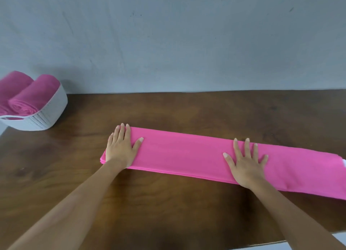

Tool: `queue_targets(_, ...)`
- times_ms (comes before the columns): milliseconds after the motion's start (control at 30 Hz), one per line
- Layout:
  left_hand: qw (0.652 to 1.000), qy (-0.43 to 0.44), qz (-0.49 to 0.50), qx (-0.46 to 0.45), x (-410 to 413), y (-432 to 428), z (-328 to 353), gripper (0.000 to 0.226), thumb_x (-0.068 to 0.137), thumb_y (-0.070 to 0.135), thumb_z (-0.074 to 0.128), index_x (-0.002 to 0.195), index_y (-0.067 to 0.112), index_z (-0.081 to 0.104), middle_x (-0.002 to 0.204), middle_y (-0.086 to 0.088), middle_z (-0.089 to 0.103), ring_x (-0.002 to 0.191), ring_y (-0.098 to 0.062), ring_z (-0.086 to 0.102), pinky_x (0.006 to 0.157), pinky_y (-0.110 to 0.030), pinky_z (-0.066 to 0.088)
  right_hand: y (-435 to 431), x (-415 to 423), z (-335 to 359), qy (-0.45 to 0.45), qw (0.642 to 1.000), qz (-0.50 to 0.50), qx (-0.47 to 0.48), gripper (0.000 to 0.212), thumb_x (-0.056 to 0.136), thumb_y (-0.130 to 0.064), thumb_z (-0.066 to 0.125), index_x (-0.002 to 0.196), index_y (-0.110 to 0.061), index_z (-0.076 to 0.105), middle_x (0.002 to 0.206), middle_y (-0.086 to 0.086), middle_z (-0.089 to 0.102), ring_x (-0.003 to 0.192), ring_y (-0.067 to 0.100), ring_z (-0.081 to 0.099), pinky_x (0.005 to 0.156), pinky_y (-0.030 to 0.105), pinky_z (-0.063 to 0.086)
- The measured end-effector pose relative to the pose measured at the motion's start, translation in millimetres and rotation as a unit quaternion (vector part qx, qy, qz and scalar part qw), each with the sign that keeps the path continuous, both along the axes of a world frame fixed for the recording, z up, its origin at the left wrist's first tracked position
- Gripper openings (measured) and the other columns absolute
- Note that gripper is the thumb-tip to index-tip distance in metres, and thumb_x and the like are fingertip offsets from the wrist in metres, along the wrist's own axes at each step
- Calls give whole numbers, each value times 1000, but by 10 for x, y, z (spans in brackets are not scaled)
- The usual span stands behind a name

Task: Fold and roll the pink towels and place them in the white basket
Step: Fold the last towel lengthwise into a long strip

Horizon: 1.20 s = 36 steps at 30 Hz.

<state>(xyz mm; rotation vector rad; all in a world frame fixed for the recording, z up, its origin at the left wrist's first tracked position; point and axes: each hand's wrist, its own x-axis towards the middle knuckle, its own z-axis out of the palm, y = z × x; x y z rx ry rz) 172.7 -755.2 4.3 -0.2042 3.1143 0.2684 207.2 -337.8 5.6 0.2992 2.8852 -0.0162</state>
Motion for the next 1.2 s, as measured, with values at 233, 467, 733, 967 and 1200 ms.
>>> queue_targets(233, 998, 1, 46, 50, -79, 32, 43, 82, 101, 64, 24, 161, 8, 18, 169, -11, 11, 157, -27, 0, 126, -48, 1, -40, 8, 12, 5, 1000, -1, -5, 87, 83, -79, -10, 157, -34, -20, 167, 4, -21, 153, 31, -18, 120, 64, -4)
queue_targets(467, 990, 36, -114, 79, -45, 870, 174, 70, 104, 53, 38, 161, 15, 22, 169, -3, 13, 157, -18, 0, 126, -44, -1, -41, 10, -21, 24, 999, -19, -26, 86, 88, -69, -10, 159, -21, -14, 168, 1, -19, 154, 25, -18, 122, 62, -3)
queue_targets(733, 966, 3, -222, 132, 169, 2161, 209, 67, 106, 44, 40, 162, 14, 16, 170, 0, 12, 156, -15, 2, 126, -35, 0, 37, -6, 5, 33, 997, -14, -73, 67, 104, -54, 6, 161, -21, -10, 169, -4, -13, 155, 18, -13, 125, 51, 0)
queue_targets(967, 961, -19, -255, 107, 202, 2946, 192, 65, 108, 41, 33, 162, 14, 10, 170, -1, 6, 157, -15, -1, 126, -35, -1, 386, 64, 56, 36, 993, 75, -87, 79, 94, -66, -2, 160, -24, -9, 168, -8, -12, 155, 11, -10, 125, 42, 3)
queue_targets(1200, 969, -11, -241, 51, 259, 3045, 12, 75, 103, 63, 16, 162, 22, -2, 170, 6, -5, 155, -10, -8, 126, -32, -4, 968, 208, 25, 51, 988, 124, -76, 83, 91, -69, -5, 160, -23, -14, 167, -9, -16, 153, 6, -15, 124, 35, -6)
